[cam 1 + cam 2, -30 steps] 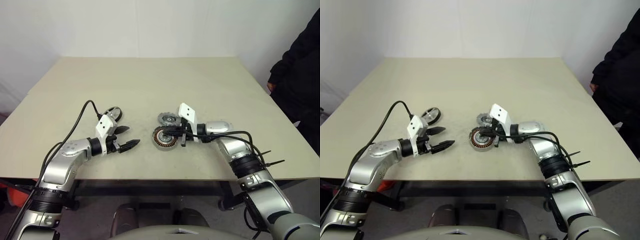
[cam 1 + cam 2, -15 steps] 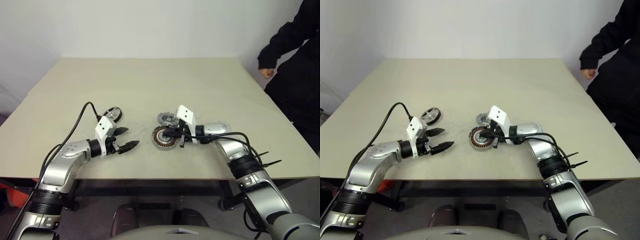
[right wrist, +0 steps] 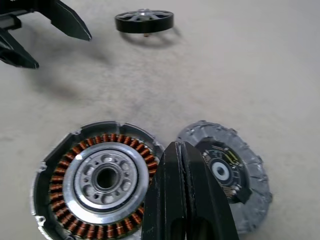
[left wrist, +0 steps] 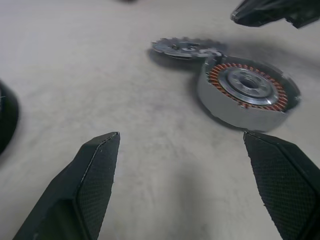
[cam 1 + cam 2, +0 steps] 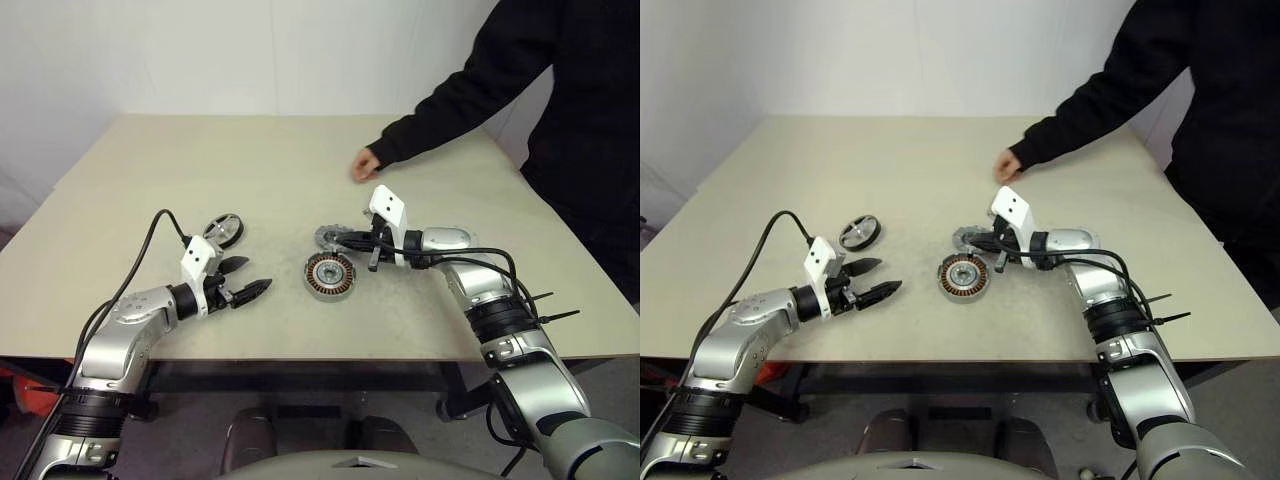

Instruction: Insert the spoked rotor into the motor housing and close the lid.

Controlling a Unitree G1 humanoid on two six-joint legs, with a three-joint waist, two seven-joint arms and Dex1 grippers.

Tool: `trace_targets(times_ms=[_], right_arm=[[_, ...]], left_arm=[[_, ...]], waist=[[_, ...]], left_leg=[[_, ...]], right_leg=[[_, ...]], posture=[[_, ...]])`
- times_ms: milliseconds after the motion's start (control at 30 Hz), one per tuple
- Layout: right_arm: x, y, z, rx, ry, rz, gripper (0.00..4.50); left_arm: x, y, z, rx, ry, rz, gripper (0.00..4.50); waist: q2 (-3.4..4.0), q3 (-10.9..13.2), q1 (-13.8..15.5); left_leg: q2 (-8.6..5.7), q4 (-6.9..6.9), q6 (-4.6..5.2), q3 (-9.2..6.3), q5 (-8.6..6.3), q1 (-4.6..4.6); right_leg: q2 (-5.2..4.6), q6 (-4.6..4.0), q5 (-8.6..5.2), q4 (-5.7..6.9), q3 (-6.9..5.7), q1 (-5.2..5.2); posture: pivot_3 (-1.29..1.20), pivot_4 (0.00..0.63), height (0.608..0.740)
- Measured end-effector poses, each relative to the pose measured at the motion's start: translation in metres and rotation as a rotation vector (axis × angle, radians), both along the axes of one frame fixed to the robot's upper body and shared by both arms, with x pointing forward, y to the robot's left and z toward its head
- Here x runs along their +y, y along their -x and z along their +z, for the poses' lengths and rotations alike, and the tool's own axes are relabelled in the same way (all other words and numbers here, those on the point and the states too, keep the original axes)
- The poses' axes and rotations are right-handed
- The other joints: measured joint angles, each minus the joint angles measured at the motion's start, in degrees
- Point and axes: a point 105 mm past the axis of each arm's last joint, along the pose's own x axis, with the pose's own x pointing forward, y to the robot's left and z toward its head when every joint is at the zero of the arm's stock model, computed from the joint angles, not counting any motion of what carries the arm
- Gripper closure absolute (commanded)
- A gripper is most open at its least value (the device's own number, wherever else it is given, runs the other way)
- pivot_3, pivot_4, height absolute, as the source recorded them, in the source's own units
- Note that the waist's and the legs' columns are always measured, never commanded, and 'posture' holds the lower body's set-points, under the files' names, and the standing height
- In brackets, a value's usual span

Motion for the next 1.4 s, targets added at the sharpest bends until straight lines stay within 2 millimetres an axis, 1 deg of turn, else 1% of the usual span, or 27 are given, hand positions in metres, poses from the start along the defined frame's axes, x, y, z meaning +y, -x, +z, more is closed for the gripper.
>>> trace_targets(times_ms=[100,233,400,633,833,967,1200,1300,1400], right_arm=[[-0.003,-0.004,0.004,-0.012,-0.004,-0.015,4.48],[-0.008,-0.008,0.008,-0.027,-0.003,-0.041,4.48],[-0.008,-0.009,0.01,-0.034,-0.004,-0.044,4.48],[-0.008,-0.009,0.01,-0.034,-0.004,-0.043,4.48],[-0.008,-0.009,0.01,-0.035,-0.004,-0.043,4.48],[-0.008,-0.009,0.01,-0.037,-0.004,-0.044,4.48],[-0.008,-0.01,0.011,-0.043,-0.004,-0.043,4.48],[-0.008,-0.01,0.011,-0.043,-0.004,-0.044,4.48],[-0.008,-0.01,0.01,-0.043,-0.004,-0.044,4.48]], left_arm=[[0.007,-0.004,-0.003,0.02,0.019,0.063,0.32],[0.02,-0.01,-0.013,0.067,0.041,0.175,0.32],[0.023,-0.012,-0.015,0.089,0.063,0.217,0.32],[0.039,-0.025,-0.011,0.108,0.173,0.358,0.32],[0.055,-0.035,-0.015,0.17,0.285,0.5,0.32],[0.063,-0.038,-0.019,0.212,0.361,0.573,0.32],[0.065,-0.045,-0.017,0.266,0.548,0.642,0.32],[0.064,-0.048,-0.015,0.283,0.597,0.654,0.32],[0.065,-0.05,-0.012,0.282,0.609,0.661,0.32]], waist=[[0.0,0.0,-0.01],[0.0,0.0,-0.01],[0.0,0.0,0.02],[0.0,0.0,0.03],[-0.01,0.0,0.04],[-0.01,0.0,0.06],[-0.02,0.01,0.13],[-0.02,0.01,0.14],[-0.02,0.01,0.15]], left_leg=[[0.0,0.0,-0.01,0.0,0.0,0.01],[-0.01,0.0,-0.01,0.0,0.0,-0.02],[-0.01,0.0,0.0,0.0,0.0,-0.04],[-0.02,0.0,0.0,0.0,0.0,-0.04],[-0.03,0.0,0.0,0.0,0.0,-0.07],[-0.03,0.0,0.0,0.0,0.0,-0.08],[-0.04,0.01,0.0,-0.01,0.0,-0.09],[-0.04,0.01,0.0,-0.01,0.0,-0.13],[-0.04,0.01,0.01,-0.01,0.0,-0.15]], right_leg=[[0.0,0.03,-0.02,0.0,0.0,0.0],[0.0,-0.06,0.04,-0.01,0.0,-0.01],[0.0,-0.04,0.03,-0.03,0.0,-0.02],[0.0,-0.04,0.03,-0.03,0.0,-0.02],[0.0,-0.06,0.04,-0.05,0.0,-0.04],[0.0,-0.06,0.04,-0.05,-0.01,-0.04],[-0.01,-0.07,0.04,-0.06,-0.01,-0.04],[0.0,-0.07,0.04,-0.06,-0.02,-0.06],[-0.01,-0.07,0.05,-0.07,-0.02,-0.08]], posture=[[0.0,0.0,0.74],[0.0,0.0,0.74],[0.0,0.0,0.74],[0.0,0.0,0.74],[0.0,0.0,0.74],[0.0,0.0,0.74],[0.0,0.0,0.74],[0.0,0.0,0.74],[0.0,0.0,0.74]])
